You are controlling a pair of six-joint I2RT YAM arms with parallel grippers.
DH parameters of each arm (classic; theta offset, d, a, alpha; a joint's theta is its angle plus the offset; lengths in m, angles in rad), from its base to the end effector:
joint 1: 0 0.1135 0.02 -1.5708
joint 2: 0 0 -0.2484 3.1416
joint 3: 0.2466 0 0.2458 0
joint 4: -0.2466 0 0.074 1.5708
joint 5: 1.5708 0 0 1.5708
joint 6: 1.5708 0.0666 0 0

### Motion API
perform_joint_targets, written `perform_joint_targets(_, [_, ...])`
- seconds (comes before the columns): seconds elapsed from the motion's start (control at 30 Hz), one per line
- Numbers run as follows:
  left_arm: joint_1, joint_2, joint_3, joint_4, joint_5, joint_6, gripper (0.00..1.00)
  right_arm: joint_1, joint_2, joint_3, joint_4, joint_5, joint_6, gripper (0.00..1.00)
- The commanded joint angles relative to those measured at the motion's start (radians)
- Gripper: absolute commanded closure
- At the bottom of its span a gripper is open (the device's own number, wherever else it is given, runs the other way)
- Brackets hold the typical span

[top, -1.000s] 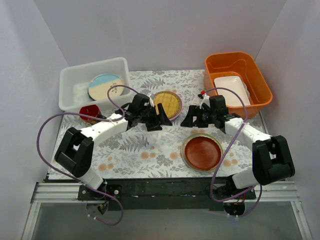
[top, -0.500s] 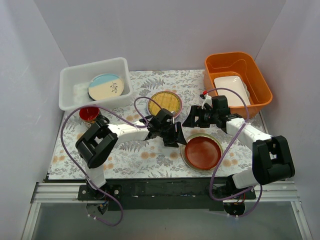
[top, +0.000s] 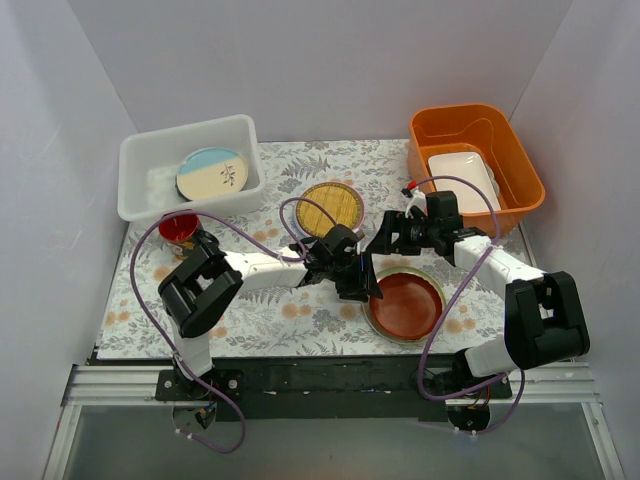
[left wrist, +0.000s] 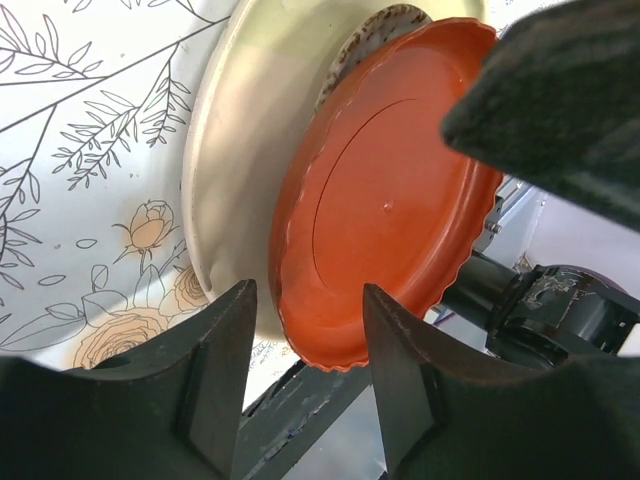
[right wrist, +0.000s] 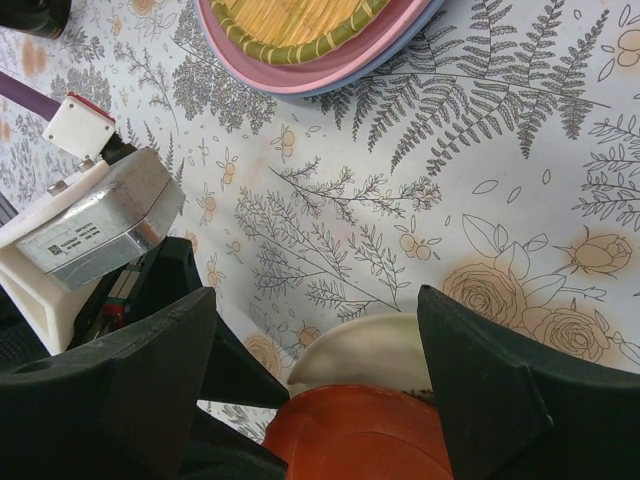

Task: Place the plates into the plastic bin on the countertop
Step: Pick up the plate from the corner of the board.

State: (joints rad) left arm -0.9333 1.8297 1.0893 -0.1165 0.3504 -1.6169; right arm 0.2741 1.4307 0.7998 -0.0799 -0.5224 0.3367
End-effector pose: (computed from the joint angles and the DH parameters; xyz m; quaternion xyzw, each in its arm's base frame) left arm 0.2134 -0.3266 0.1339 0.2519 -0.8897 0.3767 0.0560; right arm 0.2923 0.1167 0.1814 -0.0801 0.8811 0.3450 0.3135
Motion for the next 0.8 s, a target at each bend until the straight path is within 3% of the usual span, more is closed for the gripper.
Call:
perform_joint_targets(0.0, [-0.013,0.022,0.035,0.020,-0.021,-0.001,0.56,-0.009,-0.029,-0.013,0.015,-0.021,-0.011,0.12])
perform_joint_targets(0.3, [-0.035,0.057,0.047,0.020,-0.031,0.009,0.63,-0.012,-0.026,-0.014,0.019,-0.025,-0.011,0.12])
perform_joint_targets(0.4, [-0.047,0.059,0.043,0.018,-0.039,0.008,0.72,-0.012,-0.027,-0.017,0.022,-0.028,-0.008,0.12])
perform_joint_targets(0.47, [-0.052,0.054,0.038,0.012,-0.054,0.006,0.87,-0.012,-0.026,-0.019,0.023,-0.031,-0.008,0.12])
perform_joint_targets(0.57, [-0.056,0.042,0.023,0.008,-0.082,-0.003,1.00,-0.012,-0.027,-0.019,0.022,-0.033,-0.008,0.12])
perform_joint_targets(0.77, [-0.064,0.008,-0.017,-0.002,-0.122,-0.020,1.00,-0.013,-0.041,-0.017,0.026,-0.039,-0.001,0.12])
